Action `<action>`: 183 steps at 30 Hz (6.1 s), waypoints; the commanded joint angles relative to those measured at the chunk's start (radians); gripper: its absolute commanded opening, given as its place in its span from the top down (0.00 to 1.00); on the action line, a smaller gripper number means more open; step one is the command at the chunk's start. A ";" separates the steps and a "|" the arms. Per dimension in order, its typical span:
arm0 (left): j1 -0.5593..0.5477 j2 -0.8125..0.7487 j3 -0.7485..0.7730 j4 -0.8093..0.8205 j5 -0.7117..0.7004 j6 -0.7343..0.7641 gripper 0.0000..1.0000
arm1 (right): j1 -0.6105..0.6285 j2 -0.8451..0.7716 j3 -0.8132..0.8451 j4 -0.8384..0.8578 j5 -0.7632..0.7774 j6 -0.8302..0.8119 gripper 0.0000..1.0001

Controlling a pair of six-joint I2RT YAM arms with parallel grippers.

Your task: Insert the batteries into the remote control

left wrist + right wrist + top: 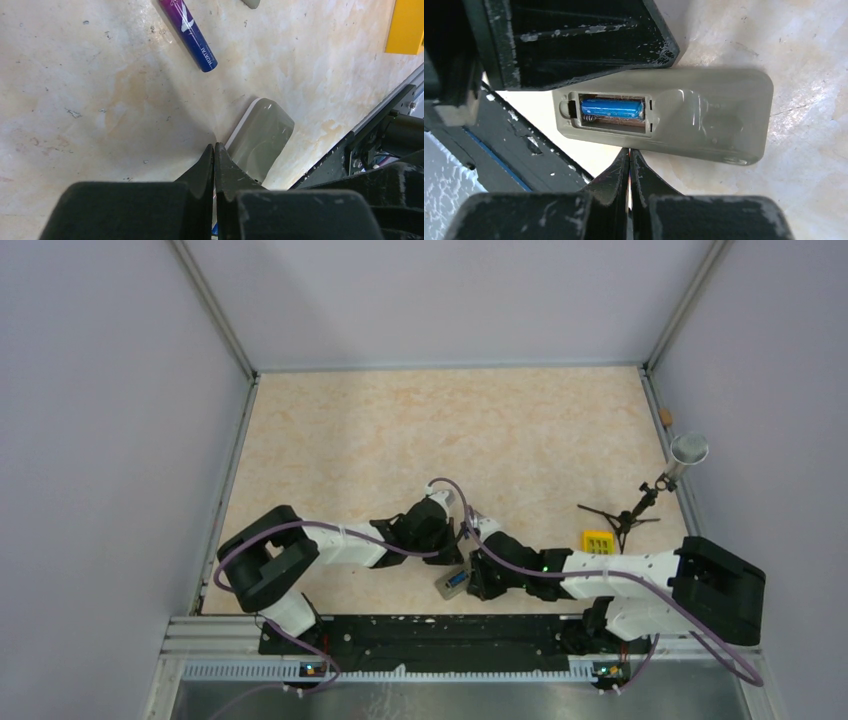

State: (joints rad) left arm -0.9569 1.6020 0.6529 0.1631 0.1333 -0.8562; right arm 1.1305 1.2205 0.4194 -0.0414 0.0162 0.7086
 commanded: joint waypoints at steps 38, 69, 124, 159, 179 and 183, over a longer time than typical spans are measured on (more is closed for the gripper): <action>-0.114 -0.155 -0.096 -0.194 -0.020 0.011 0.89 | 0.011 -0.082 0.124 -0.292 0.260 -0.025 0.96; -0.193 -0.109 0.187 -0.480 -0.179 0.044 0.45 | 0.011 -0.241 0.053 -0.322 0.296 -0.011 0.92; -0.249 0.125 0.330 -0.559 -0.239 0.036 0.94 | 0.012 -0.358 0.011 -0.348 0.296 -0.010 0.88; -0.247 -0.178 0.173 -0.579 -0.368 0.057 0.57 | 0.011 -0.258 -0.002 -0.184 0.117 -0.034 0.83; -0.145 -0.351 -0.035 -0.460 -0.349 0.031 0.56 | 0.065 -0.051 -0.011 -0.009 -0.013 -0.039 1.00; -0.088 -0.396 -0.088 -0.417 -0.292 0.029 0.56 | 0.075 0.000 0.005 0.056 -0.013 -0.037 1.00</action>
State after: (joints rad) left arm -1.0870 1.2613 0.6044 -0.3374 -0.2127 -0.8173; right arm 1.1851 1.1824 0.3992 -0.0910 0.0071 0.6754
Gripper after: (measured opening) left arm 0.438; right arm 0.002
